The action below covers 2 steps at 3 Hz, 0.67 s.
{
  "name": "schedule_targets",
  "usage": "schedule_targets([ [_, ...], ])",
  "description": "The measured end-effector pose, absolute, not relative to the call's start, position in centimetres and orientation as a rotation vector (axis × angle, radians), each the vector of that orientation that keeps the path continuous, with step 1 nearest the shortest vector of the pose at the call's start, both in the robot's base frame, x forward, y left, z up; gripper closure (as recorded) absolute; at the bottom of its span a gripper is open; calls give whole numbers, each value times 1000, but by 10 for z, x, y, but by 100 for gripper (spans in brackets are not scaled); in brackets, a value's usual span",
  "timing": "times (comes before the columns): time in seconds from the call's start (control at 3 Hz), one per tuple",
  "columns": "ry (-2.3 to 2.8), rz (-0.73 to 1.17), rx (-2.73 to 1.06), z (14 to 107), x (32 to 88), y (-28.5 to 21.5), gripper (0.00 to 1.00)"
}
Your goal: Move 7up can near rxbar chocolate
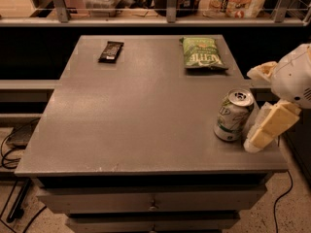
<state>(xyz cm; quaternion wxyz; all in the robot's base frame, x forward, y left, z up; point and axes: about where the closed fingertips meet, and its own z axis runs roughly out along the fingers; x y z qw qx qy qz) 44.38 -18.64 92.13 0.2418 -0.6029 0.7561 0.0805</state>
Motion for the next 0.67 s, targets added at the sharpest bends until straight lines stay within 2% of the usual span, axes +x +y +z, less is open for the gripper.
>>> schedule_targets([
  [0.33,2039,295,-1663,897,454,-169,25],
  [0.67,2027,294,-1682,895,465,-166,47],
])
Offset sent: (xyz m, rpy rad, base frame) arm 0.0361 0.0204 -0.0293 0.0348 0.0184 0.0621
